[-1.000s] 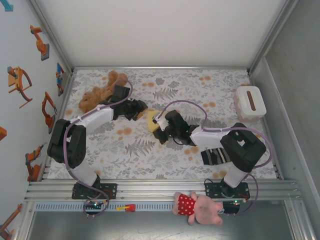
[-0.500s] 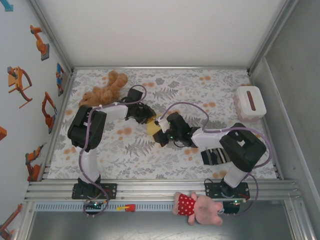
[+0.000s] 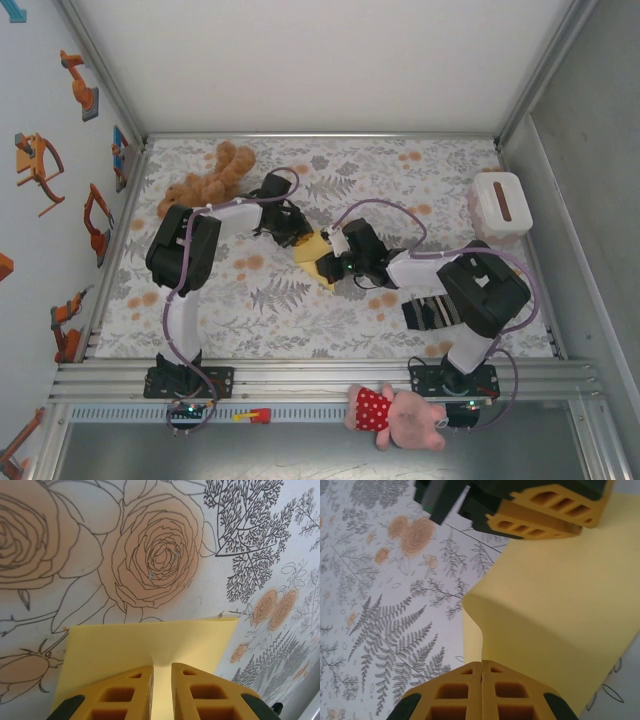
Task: Fold a paper plane with a square sheet of paper (pick it up from the middle)
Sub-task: Third fold the triangle at the center of the table.
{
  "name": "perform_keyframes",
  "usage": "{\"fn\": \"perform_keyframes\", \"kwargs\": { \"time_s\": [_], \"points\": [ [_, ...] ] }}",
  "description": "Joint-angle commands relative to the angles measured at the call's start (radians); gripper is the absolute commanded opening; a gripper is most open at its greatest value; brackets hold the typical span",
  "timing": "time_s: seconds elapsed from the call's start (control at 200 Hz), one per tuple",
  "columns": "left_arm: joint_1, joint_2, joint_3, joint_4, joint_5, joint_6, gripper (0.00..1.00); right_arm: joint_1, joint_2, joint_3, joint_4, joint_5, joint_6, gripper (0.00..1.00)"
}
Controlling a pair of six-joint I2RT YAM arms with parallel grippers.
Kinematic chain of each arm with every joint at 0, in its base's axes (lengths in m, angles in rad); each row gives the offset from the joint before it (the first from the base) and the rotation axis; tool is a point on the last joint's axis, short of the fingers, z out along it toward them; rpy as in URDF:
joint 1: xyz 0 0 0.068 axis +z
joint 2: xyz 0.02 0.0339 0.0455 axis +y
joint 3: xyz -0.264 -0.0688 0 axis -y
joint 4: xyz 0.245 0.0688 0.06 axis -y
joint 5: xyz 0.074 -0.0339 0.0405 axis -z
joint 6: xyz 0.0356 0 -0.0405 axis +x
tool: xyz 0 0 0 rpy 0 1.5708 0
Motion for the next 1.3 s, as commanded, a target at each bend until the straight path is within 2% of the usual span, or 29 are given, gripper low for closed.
{"fn": "perform_keyframes", "kwargs": {
  "time_s": [0.0, 0.23, 0.916, 1.292],
  "points": [
    [-0.008, 0.044, 0.002, -0.099, -0.014, 0.045, 0.18, -0.01, 0.032, 0.037, -0.02, 0.021, 0.03, 0.0],
    [-0.009, 0.053, 0.02, -0.113, -0.007, 0.061, 0.17, -0.03, 0.055, 0.061, -0.054, 0.076, 0.042, 0.0],
    [-0.01, 0.035, 0.034, -0.098, 0.015, 0.06, 0.18, -0.033, 0.099, 0.089, -0.094, 0.057, 0.043, 0.0],
    [0.004, -0.113, -0.022, -0.037, -0.028, 0.028, 0.24, -0.033, 0.12, 0.12, -0.116, 0.032, 0.04, 0.0]
  ]
}}
